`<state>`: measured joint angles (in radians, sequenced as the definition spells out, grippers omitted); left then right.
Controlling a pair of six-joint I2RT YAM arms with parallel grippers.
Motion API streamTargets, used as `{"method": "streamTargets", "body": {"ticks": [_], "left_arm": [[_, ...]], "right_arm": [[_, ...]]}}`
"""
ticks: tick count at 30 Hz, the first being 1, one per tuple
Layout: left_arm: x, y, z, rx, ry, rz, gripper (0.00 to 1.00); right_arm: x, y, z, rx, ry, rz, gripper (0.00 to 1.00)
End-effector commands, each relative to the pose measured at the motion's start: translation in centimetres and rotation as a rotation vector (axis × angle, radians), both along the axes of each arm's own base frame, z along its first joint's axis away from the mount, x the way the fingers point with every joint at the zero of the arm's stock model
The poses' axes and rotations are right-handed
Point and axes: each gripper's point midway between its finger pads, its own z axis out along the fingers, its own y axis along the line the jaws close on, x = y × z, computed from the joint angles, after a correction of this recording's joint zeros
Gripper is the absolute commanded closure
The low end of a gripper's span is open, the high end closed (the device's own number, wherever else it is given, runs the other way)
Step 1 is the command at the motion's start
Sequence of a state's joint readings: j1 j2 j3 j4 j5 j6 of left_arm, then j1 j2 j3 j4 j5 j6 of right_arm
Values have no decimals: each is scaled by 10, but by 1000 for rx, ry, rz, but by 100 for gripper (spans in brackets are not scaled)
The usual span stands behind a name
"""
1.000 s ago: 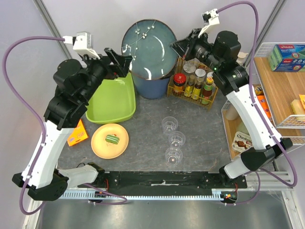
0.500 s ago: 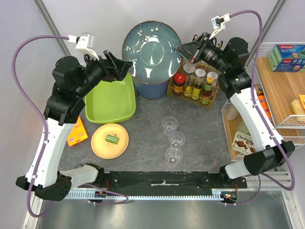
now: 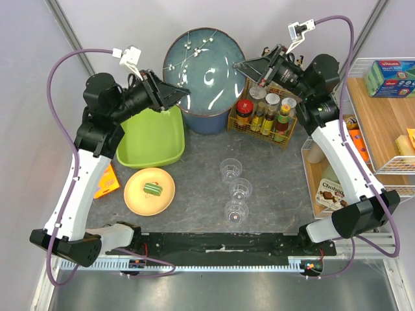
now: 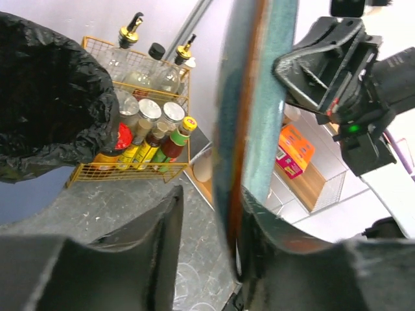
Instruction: Clear the kitchen counter
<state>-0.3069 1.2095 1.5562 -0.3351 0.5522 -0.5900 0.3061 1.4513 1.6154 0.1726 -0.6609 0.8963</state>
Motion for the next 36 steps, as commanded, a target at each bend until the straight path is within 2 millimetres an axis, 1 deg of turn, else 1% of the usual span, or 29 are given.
{"method": "streamTargets", "body": {"ticks": [1,2,3,4,5,7,8,9,11,14,16,18,19,20,22,24,28,32,34,36], "left_arm": [[-9,-5,22,-77,-39,-59,65],[-10,-5,23,-78,-45,-59,74],[-10,-4,24,-79,-52,-56,87],[-9,-4,24,-76,-58,-52,98],[-8,-2,23,-70,-62,-40,98],[-6,2,25,-62,-78,-16,98],[-6,4,27,-61,-85,-7,98],[-6,6,29,-63,-91,0,98],[-6,10,35,-68,-106,17,98],[-6,17,50,-81,-142,58,98],[-9,23,64,-88,-184,88,98],[-11,32,78,-89,-228,142,98],[-7,41,82,-86,-238,202,98],[-7,46,87,-82,-253,234,98],[1,63,89,-68,-247,347,98],[13,88,90,-68,-221,506,98],[35,120,74,-94,-141,715,98],[44,155,66,-133,-117,924,98],[50,173,57,-138,-97,1040,98],[56,185,48,-131,-79,1117,98]], "right_arm": [[-42,-11,63,119,-173,37,100],[-41,-10,61,118,-166,38,100],[-40,-11,59,116,-161,35,100],[-39,-10,56,112,-154,34,100],[-39,-11,54,105,-158,27,99],[-34,-14,49,84,-159,-23,93],[-33,-18,48,72,-157,-55,80],[-28,-21,46,63,-147,-89,66],[-24,-26,43,36,-146,-137,52],[-19,-32,40,6,-146,-185,26],[-17,-35,36,-12,-148,-220,16],[-14,-42,33,-20,-142,-268,9],[-12,-46,32,-26,-142,-296,7],[-10,-48,29,-34,-133,-311,5],[-9,-52,28,-42,-129,-335,3],[-8,-54,25,-49,-123,-348,2],[-5,-57,24,-70,-122,-372,2],[0,-60,20,-124,-124,-404,2],[3,-63,19,-143,-125,-426,2],[5,-65,19,-154,-130,-440,2]]}}
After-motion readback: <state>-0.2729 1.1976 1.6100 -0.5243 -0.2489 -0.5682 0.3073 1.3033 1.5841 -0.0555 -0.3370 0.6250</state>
